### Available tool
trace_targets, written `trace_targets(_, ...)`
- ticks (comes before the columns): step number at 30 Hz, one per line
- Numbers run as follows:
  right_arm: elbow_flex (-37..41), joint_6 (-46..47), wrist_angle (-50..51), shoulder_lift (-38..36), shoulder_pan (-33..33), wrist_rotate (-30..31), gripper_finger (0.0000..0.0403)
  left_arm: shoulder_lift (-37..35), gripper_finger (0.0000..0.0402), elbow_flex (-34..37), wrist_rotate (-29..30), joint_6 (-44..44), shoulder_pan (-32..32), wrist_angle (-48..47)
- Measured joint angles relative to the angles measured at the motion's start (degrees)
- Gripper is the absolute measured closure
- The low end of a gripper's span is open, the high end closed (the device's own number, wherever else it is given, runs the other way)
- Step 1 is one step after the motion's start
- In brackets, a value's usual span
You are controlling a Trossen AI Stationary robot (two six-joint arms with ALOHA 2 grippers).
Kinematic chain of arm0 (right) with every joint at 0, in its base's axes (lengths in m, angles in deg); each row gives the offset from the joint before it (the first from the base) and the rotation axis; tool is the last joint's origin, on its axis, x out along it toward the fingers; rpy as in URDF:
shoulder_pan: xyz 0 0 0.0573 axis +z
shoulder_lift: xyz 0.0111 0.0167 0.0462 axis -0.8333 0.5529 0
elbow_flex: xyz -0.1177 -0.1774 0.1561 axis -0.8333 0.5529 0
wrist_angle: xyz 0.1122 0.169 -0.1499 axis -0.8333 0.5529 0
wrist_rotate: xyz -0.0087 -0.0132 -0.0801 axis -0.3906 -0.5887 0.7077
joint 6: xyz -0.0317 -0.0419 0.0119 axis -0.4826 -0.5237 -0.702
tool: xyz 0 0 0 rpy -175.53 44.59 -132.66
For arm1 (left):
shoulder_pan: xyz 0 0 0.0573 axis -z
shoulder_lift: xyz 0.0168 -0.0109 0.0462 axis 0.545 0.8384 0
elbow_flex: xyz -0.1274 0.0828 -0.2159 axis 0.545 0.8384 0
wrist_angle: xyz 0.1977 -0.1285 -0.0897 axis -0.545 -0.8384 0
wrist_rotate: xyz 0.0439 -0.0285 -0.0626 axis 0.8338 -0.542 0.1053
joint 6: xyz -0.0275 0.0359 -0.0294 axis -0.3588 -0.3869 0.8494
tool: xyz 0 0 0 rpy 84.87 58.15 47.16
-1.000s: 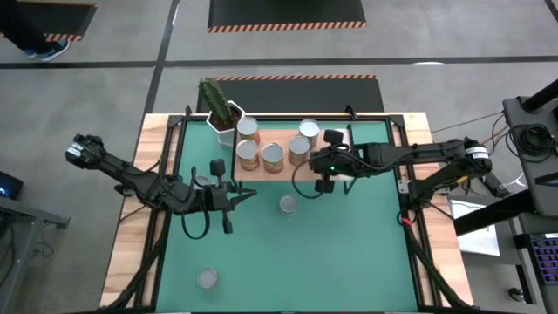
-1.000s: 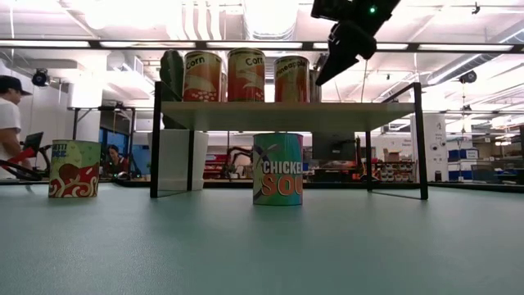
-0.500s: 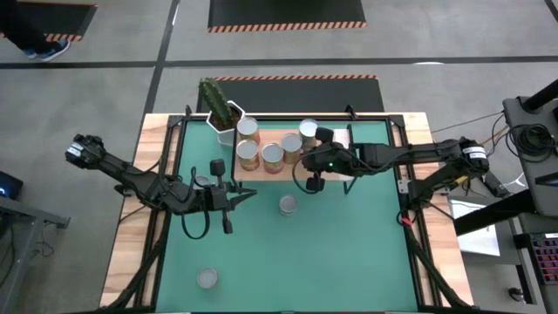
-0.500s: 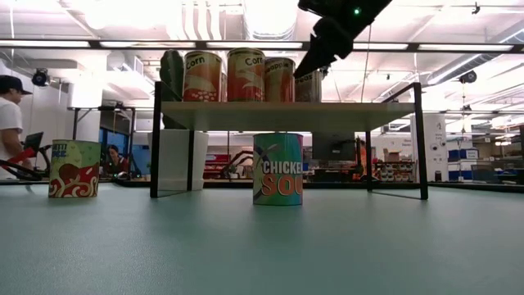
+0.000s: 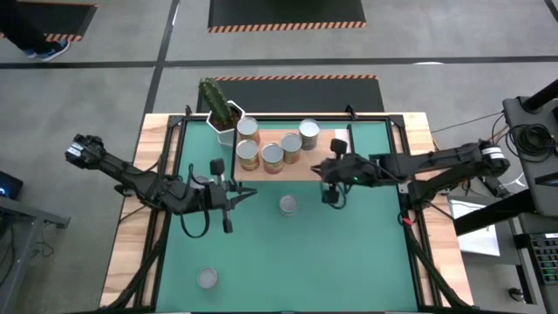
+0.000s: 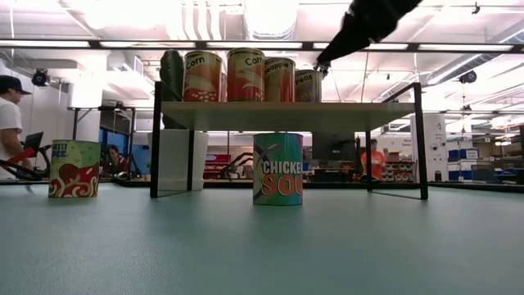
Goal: Pick and place cans onto a shelf
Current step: Put the canned pineapple on the shelf
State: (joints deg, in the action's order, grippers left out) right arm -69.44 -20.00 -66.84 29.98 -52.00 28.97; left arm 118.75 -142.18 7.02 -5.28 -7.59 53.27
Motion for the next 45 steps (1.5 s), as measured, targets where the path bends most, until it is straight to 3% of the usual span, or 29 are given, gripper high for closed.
trace_targets(5,9.5,-2.7,-14.4,-3.6,2.6,-1.2,0.0394,1.5,0.0402,0.0,0.0,0.8,-0.1,4.5)
trace_targets(12,18.0,-7.4,-28.3,-9.7,2.8,-9.7,0.0394,6.7,0.0402,-3.4,0.0,0.4,-0.7,5.2)
trace_targets(21,24.2,-11.1,-32.4,-19.3,2.8,-17.0,0.0394,12.1,0.0402,-15.9,-0.9,1.0,-3.6,-9.6)
trace_targets(33,28.0,-12.0,-33.1,-29.3,2.8,-17.4,0.0394,22.4,0.0402,-34.2,-14.6,2.6,-16.3,-32.3)
trace_targets(45,28.2,-11.5,-31.0,-30.8,2.8,-18.1,0.0394,25.4,0.0402,-37.5,-29.3,4.9,-31.8,-35.4)
